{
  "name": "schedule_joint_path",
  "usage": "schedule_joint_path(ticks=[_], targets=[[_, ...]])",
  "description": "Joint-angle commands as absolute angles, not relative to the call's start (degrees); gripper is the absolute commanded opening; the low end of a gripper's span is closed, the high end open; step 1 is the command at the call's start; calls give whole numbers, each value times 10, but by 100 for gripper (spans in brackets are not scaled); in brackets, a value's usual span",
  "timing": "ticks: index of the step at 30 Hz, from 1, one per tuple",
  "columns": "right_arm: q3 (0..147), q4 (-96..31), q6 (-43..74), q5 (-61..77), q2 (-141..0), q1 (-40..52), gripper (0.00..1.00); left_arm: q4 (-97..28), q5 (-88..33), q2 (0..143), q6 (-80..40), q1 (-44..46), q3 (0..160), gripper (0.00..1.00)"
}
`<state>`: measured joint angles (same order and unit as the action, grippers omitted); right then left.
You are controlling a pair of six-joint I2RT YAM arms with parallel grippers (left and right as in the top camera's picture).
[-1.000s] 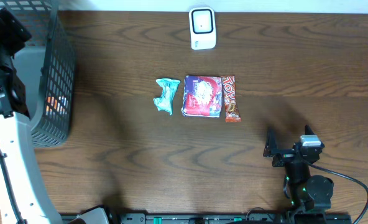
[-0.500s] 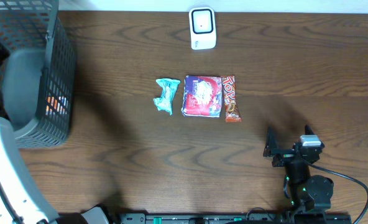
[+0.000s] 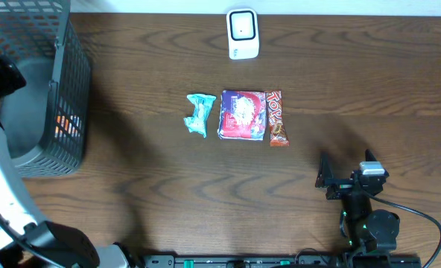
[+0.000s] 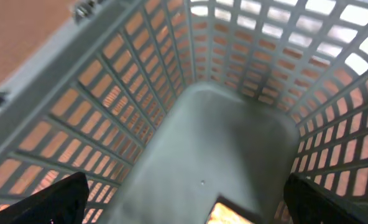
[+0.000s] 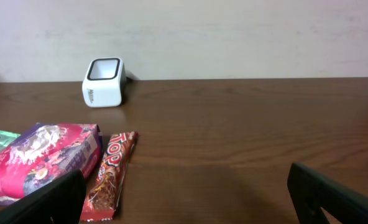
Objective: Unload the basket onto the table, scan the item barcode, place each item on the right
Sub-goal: 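Reach the left gripper into the grey basket toward the orange packet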
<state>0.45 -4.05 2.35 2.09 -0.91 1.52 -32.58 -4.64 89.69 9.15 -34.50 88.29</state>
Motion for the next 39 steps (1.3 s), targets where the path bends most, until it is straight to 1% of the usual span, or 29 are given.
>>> schedule_joint_path(ticks=[1, 11, 15, 17, 23, 26, 34, 39], targets=[[3, -43, 27, 20, -7, 13, 99, -323, -58, 924, 109, -347, 892, 99], [3, -43, 27, 20, -7, 13, 99, -329, -61, 990, 109, -347, 891, 100], [3, -43, 27, 20, -7, 13, 99, -330, -96, 1010, 109, -347, 891, 100], [3, -43, 27, 20, -7, 13, 99, -330, -117, 1020, 109, -346, 891, 97], [3, -43, 27, 20, -7, 13, 99, -334, -124, 1049, 106, -347, 890, 97], [3, -43, 27, 20, -7, 13, 99, -335, -124, 1064, 68, -346, 890, 97], [3, -43, 27, 20, -7, 13, 99, -345, -124, 1089, -117, -346, 889, 98], [3, -43, 27, 20, -7, 13, 99, -371, -131, 1090, -178, -346, 887, 98]])
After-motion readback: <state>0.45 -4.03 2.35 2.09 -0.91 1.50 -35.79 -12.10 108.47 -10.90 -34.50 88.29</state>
